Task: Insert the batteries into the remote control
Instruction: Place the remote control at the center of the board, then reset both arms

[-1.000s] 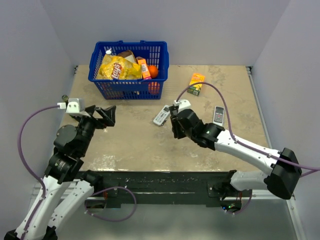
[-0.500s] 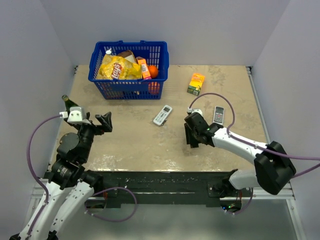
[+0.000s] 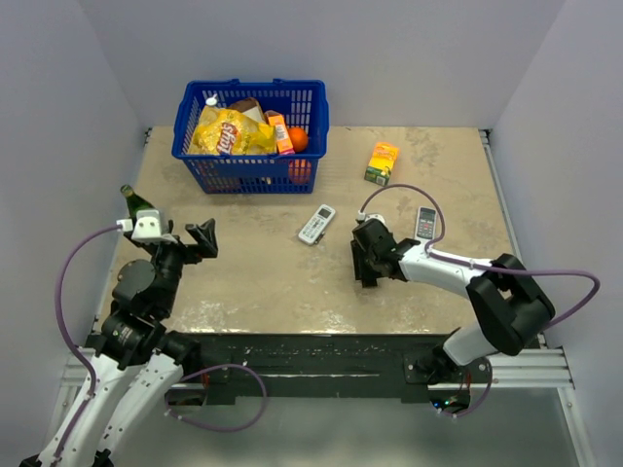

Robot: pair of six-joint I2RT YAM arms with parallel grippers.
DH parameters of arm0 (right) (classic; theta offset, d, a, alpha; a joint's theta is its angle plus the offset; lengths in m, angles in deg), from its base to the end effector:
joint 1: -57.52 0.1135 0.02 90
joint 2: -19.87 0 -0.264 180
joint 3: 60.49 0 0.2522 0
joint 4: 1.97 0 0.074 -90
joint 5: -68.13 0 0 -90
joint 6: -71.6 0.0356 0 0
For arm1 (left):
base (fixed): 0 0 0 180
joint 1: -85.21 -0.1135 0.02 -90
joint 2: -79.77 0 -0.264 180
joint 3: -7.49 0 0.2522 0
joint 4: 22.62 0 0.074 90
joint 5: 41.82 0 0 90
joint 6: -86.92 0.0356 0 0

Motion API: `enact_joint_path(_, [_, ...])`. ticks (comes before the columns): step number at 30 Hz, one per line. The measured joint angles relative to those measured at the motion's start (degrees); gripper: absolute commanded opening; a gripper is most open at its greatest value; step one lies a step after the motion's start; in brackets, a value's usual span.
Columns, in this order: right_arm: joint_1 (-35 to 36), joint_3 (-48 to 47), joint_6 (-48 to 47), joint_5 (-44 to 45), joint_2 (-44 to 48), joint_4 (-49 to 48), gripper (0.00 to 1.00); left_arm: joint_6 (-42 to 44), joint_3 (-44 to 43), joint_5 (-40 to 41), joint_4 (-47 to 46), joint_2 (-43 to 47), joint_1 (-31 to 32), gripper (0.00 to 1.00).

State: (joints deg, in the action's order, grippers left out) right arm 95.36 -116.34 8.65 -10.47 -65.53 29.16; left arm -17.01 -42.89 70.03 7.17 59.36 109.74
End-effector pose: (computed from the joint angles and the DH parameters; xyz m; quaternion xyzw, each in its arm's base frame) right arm 0.2188 0.1610 0.1573 -0.0655 0.9608 0.0540 0.2641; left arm 0.0947 -0.0287 0.3319 -0.0696 0.7026 -0.1027 0.7007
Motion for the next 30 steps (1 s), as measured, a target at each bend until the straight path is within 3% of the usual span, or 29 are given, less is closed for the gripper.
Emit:
enact_joint_path(6, [0.02,-0.44,0.28,-0.83,-0.98,-3.63,0.76,0.04,0.00,0.90,0.00,0.35,0.00,1.00])
enact_joint_path(14, [0.00,-0.39,0.63,-0.33,2.60,1.22,0.87,0.02,0.83,2.69,-0.02,1.73,0.00,1.00])
enact_joint_path(20, [0.00,-1.01,0.55,5.14,17.97,4.96,0.88,0.00,0.87,4.74,0.00,4.11,-0.02,1.00])
enact_joint_path(26, [0.00,-4.31,0.22,15.54,36.24,8.79,0.98,-0.28,0.90,8.59,0.00,8.37,-0.02,1.00])
enact_joint_path(30, [0.00,-7.13,-0.33,23.58,47.63,10.62,0.98,-0.48,0.90,11.80,0.02,11.54,-0.02,1.00])
